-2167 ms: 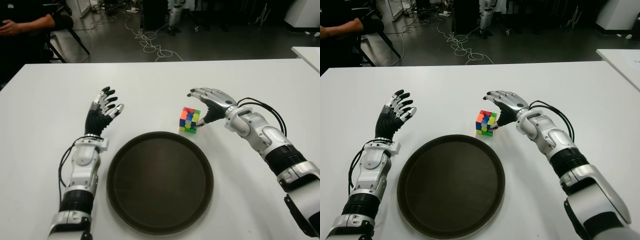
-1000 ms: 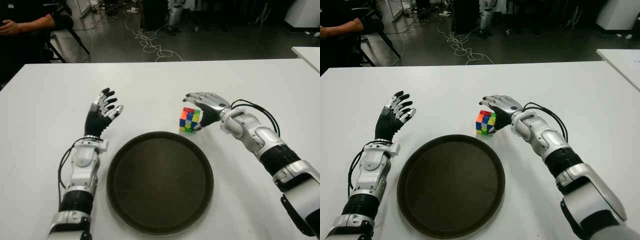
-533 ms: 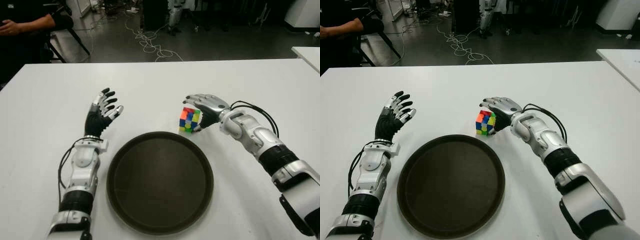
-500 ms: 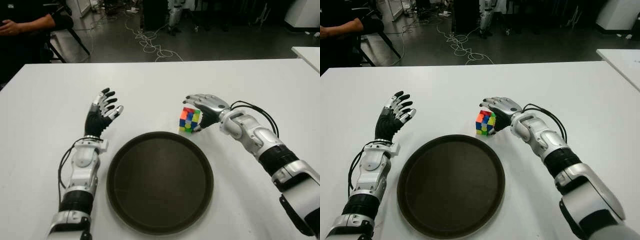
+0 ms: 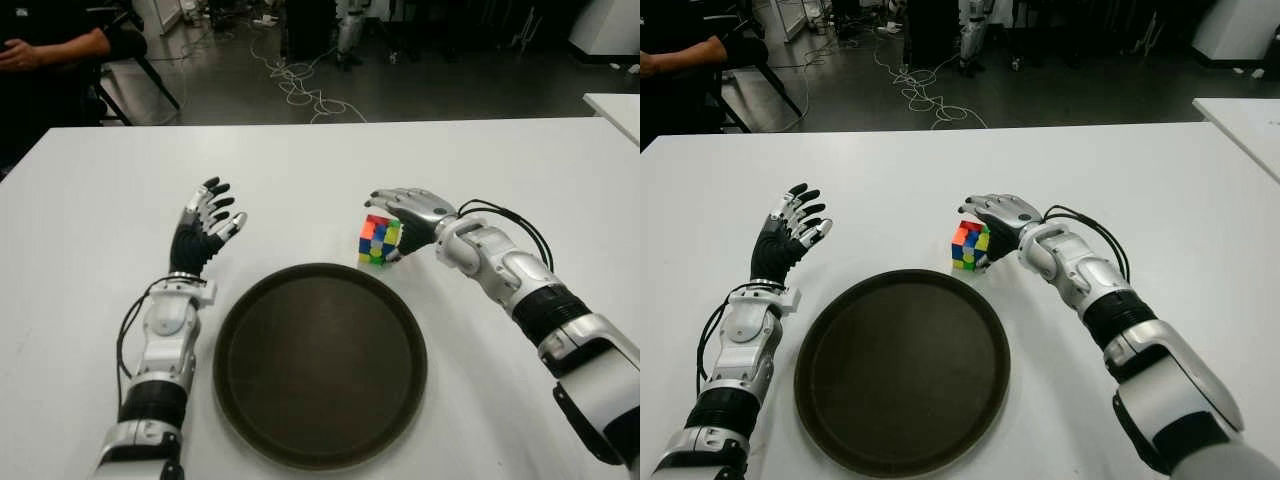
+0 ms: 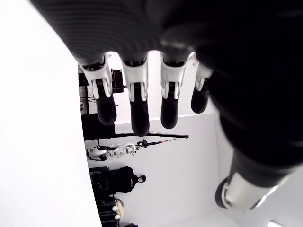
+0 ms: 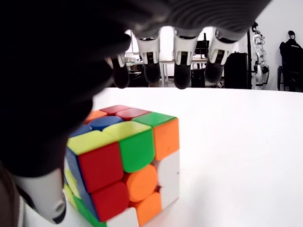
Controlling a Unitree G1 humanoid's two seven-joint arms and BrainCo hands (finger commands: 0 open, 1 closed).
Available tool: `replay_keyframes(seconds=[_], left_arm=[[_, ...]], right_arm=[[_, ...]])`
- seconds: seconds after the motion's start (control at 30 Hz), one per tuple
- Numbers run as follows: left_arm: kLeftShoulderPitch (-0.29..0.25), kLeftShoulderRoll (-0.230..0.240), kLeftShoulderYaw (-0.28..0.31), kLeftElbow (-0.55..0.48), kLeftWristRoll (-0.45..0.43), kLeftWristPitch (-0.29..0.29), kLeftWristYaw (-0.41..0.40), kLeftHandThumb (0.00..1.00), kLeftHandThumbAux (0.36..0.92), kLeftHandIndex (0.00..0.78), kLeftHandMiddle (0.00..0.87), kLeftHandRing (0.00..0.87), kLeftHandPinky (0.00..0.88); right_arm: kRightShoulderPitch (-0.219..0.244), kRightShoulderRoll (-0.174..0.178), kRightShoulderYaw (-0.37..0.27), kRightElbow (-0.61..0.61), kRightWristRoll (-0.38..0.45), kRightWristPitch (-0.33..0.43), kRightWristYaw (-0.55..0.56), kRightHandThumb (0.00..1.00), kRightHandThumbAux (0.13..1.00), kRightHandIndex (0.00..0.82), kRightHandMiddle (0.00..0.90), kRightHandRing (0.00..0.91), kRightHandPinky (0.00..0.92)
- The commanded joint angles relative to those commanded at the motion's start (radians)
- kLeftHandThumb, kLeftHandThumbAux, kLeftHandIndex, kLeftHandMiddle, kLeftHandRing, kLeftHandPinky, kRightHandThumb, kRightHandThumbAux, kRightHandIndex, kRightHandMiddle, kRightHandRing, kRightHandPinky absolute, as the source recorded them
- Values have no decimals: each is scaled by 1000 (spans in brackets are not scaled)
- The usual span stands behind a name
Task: Pick up the Rubik's Cube and put it in the plate
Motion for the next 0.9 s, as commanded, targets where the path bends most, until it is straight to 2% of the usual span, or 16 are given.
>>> replay_keyframes(seconds=[0.43,0.73,0.9], left_arm=[[3,2,-2,-4,3,-2,1,56,667,107,167,172,167],[4,1,-3,-1,7,-15,3,57,693,113,165,173,175],[3,0,0,4,4,-14,5,56,687,108,161,171,176]], right_arm=[[-8,7,10,31,9,-10,-15,0,731,44,71,98,121],[-13,13,14,60,6,-20,-41,0,717,50,94,131,154],[-17,17,18,77,4,-28,-57,0,717,58,103,144,171]])
